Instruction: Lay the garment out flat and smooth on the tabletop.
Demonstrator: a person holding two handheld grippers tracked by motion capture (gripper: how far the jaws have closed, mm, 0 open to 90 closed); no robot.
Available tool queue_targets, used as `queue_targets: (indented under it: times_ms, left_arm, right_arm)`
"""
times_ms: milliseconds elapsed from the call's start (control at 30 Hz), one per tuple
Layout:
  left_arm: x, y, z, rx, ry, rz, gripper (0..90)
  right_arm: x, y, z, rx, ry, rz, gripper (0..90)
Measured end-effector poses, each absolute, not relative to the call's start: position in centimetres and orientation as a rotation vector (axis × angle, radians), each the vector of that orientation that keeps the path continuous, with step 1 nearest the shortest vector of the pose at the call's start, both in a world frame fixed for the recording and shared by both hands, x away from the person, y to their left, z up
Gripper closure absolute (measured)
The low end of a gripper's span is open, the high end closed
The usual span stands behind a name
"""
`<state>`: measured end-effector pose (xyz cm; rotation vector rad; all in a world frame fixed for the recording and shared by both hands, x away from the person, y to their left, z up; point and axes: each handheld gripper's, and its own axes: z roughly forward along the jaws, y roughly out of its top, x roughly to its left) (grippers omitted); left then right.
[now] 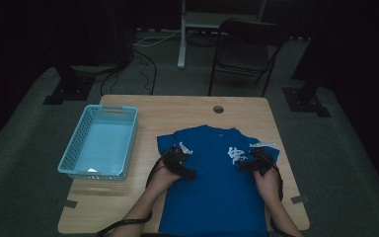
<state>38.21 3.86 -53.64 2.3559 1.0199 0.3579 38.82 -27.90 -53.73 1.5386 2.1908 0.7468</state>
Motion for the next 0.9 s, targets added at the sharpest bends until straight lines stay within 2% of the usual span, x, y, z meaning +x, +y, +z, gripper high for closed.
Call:
queue_targets:
  times_ms: [467,733,900]
  left_arm:
    - [40.0,4.3,-53.7,2.325,1.052,0.367,0.0]
    - [43.8,4.6,-53.6,2.314,1.131,0.386,0.0]
    - [45.4,4.6,-53.5,2.310,1.161,0.391,0.0]
  right_arm:
    - [45.3,-27.8,-53.3,1.587,2.219,0.686,10.6]
    - [48.5,-26.7,-53.0,1.638,2.209,0.641,10.7]
    - [48.9,-26.7,-53.2,1.631,2.187,0.671,10.6]
